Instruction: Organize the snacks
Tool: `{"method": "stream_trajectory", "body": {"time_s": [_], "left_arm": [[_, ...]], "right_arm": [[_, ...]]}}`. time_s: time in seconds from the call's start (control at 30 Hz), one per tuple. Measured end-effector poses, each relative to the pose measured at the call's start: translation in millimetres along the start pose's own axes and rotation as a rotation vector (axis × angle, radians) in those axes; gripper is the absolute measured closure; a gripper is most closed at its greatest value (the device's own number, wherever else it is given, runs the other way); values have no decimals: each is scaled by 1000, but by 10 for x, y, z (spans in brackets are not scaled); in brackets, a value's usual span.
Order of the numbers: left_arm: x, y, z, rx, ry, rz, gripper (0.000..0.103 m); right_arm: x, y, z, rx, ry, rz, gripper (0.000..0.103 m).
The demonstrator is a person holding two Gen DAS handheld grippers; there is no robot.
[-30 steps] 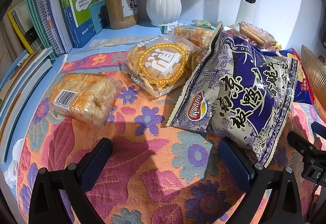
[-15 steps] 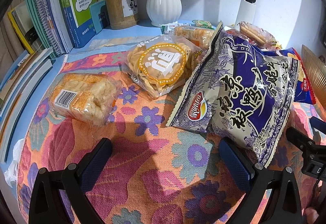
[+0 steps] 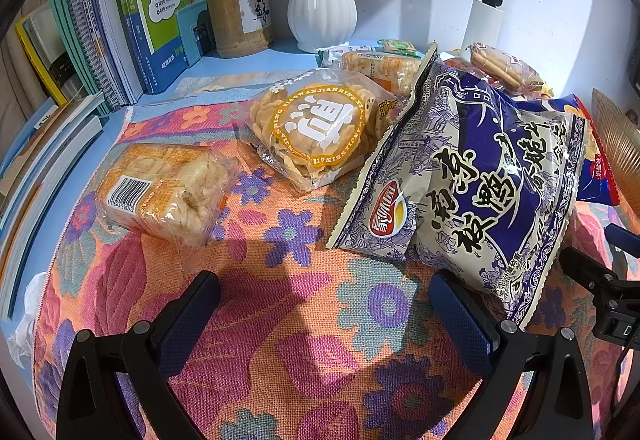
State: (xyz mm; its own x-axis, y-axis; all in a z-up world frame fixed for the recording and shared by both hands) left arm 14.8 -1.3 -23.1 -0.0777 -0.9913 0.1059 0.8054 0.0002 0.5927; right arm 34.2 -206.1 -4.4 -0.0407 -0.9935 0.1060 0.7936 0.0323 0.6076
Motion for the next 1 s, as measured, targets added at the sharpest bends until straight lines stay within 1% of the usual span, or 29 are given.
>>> {"method": "stream_trajectory", "body": {"time_s": [0.73,0.93,1.0], "left_arm": [[-10,-2,-5,1,-2,2,0],[-6,-1,-5,1,-2,2,0],[-10,-2,-4,1,-2,2,0]], "right_arm": [[37,-50,34,1,12,13,0],[108,-93,55,1,80,61,0],[157,-91,52,-2,97,25,0]]}}
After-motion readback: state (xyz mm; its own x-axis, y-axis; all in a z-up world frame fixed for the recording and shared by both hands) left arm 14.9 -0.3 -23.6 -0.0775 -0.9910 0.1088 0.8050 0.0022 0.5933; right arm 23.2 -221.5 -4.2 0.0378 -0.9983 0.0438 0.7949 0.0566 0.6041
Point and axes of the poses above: each gripper's, at about its wrist camera, not at the fingertips, and z roughly against the way its jaws point, x to its right, y to its top, the point moved 3 cm from there along -z, roughly the way its jaws point, and after that the axes turned 8 degrees about -y, right-handed, at the moved point
